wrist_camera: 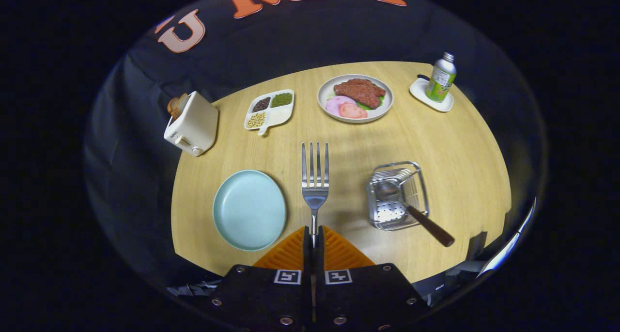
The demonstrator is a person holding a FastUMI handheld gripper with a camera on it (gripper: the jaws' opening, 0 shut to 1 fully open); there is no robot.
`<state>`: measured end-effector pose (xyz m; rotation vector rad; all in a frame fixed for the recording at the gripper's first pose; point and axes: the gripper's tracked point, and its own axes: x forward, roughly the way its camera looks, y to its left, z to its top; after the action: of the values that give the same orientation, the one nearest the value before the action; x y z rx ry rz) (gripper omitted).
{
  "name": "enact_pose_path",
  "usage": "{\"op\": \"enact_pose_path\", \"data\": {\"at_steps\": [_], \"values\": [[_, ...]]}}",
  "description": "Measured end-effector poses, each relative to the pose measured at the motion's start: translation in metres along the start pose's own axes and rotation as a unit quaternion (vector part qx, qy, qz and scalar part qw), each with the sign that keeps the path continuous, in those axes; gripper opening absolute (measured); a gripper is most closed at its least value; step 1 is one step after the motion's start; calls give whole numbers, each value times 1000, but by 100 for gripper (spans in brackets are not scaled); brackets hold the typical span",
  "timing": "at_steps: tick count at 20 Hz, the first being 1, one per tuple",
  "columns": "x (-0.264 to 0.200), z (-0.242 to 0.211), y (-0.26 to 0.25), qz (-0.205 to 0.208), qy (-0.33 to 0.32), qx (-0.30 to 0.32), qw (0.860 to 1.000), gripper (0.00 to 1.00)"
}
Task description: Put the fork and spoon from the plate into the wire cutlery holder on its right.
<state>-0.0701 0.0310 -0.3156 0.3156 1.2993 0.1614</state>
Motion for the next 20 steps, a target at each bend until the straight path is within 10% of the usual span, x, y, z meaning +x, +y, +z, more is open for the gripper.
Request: {"op": "enact_pose_path", "data": {"at_steps": [7,20], "values": [[-9,-19,-79,-36,38,-8,999,4],[8,0,-74,-21,25,-32,999,18]]}}
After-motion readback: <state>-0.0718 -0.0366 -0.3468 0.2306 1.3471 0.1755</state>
